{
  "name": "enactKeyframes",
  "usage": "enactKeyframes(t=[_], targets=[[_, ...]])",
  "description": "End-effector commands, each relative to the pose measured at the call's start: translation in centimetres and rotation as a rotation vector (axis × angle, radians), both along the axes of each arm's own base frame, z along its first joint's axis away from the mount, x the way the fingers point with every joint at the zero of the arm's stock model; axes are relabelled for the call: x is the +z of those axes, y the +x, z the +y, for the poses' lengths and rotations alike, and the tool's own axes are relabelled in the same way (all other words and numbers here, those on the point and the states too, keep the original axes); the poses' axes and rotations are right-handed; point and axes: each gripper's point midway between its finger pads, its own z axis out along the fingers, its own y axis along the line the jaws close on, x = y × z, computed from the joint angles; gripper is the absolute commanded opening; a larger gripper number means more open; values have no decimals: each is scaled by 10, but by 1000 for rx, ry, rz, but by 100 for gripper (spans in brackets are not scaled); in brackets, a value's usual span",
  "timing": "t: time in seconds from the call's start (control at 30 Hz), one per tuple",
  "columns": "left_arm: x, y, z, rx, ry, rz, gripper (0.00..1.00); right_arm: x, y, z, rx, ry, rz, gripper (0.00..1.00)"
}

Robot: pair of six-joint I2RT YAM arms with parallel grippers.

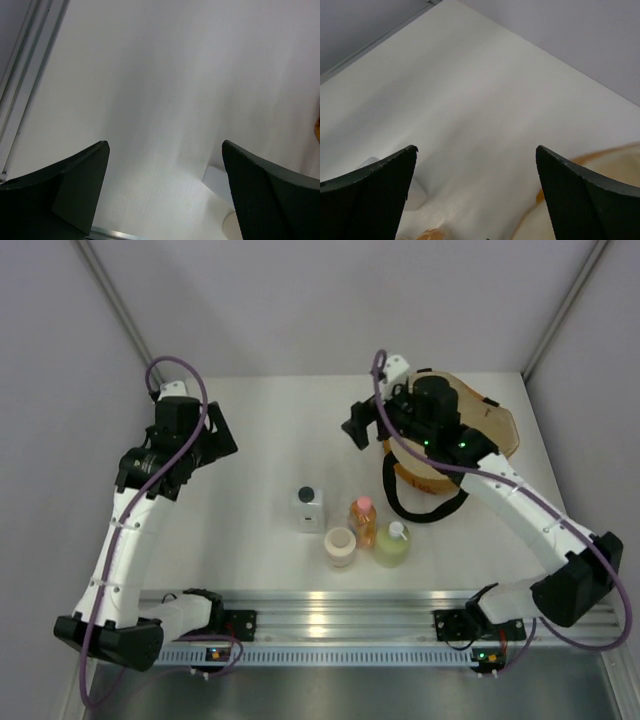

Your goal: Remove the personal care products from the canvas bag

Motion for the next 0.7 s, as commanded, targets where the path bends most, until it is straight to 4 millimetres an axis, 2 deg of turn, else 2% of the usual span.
enactKeyframes(t=[0.0,0.03,0.07,0.1,0.13,0.17,0.2,0.27,0.37,0.4,0.53,0.67], targets=[[36,1,-2,-32,-9,-76,98,59,8,-72,-344,152,-2,99],[38,1,-1,-27,0,-78,98,70,2,-89,-399,153,-25,99],[42,1,1,-26,12,-82,98,62,-4,-101,-434,116,8,100],[52,1,4,-18,18,-103,98,72,-9,-119,-478,118,-2,99],[55,1,9,2,39,-111,98,72,-11,-133,-530,103,3,99],[57,0,12,5,62,-112,98,62,-17,-150,-576,59,40,100],[63,-2,16,20,78,-123,98,69,-26,-163,-608,63,31,99],[65,-3,22,40,103,-129,98,62,-38,-188,-683,25,61,99],[67,-6,21,37,100,-134,98,64,-59,-220,-779,22,57,99],[67,-7,21,38,98,-137,98,64,-72,-229,-791,15,62,99],[69,-9,17,28,98,-143,98,61,-98,-256,-866,-18,57,99],[60,-15,20,41,138,-121,98,56,-122,-271,-899,-23,68,99]])
